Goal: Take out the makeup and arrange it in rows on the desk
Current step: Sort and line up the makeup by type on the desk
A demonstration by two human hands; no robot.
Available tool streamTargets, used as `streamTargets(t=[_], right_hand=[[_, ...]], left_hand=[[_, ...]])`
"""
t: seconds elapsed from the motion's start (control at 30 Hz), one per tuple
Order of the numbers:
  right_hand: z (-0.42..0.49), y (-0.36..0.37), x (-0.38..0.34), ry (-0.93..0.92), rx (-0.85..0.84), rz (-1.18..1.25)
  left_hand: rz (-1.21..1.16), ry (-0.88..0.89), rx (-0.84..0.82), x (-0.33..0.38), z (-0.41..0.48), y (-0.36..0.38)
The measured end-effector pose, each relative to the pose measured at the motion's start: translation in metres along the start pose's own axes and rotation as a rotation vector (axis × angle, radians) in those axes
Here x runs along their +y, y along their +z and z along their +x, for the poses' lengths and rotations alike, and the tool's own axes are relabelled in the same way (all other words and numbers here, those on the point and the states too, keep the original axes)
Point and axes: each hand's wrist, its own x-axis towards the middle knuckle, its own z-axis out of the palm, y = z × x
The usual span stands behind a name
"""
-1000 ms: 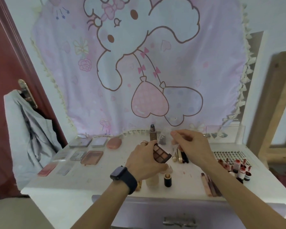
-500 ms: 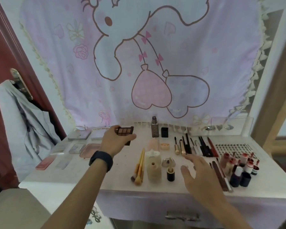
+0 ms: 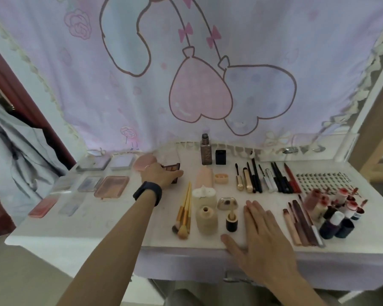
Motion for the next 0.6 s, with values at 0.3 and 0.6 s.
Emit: streamTargets(t=[0.3,0.6], right_hand=[[-0.001,0.007,0.002,0.028,-0.022,-0.065],[0.000,0.011,0.003,-0.008,0.040,-0.059]], left_hand=[[0.225,0.030,0.040,0.017,0.031,0.033],[0.101,0.101,0.086,-0.002,0.016,0.039]])
